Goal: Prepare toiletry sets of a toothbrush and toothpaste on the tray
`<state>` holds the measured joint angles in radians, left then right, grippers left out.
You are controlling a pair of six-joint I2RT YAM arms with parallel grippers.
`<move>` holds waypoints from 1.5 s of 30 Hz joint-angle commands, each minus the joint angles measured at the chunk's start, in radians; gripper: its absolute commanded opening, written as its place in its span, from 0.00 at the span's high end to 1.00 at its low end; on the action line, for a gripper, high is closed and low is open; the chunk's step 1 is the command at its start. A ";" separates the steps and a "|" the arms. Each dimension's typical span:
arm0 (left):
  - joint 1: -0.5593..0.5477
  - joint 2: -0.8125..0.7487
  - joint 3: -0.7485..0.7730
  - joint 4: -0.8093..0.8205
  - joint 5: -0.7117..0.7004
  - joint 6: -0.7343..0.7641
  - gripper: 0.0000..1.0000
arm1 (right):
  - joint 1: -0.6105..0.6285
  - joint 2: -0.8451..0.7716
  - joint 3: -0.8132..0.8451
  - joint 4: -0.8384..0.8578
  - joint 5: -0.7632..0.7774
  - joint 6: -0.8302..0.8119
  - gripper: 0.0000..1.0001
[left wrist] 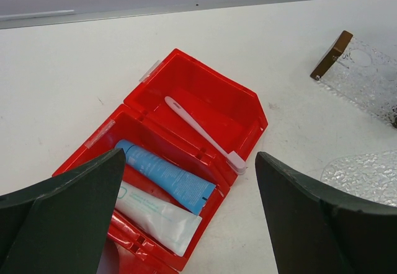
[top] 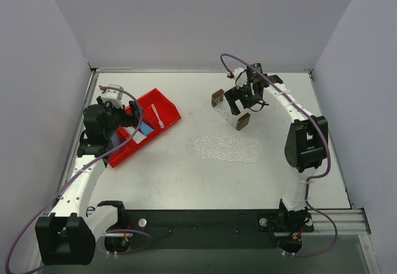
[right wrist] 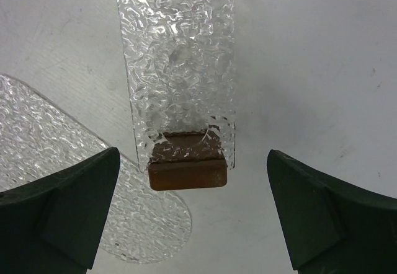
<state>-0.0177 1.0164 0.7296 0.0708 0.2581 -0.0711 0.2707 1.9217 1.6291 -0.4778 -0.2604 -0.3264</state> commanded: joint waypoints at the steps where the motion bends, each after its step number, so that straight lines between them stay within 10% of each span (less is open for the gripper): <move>1: 0.004 0.010 0.010 0.040 0.007 -0.001 0.03 | 0.019 0.036 0.048 -0.053 -0.023 -0.077 0.00; 29: 0.004 0.019 -0.002 0.055 0.016 0.005 0.03 | 0.051 0.307 0.268 -0.136 -0.020 -0.168 0.04; 45: 0.004 0.017 -0.009 0.060 0.024 0.005 0.03 | 0.056 0.249 0.261 -0.159 0.007 -0.200 0.59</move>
<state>-0.0177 1.0355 0.7166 0.0761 0.2657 -0.0704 0.3183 2.2311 1.8668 -0.5835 -0.2604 -0.4957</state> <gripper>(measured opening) 0.969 0.719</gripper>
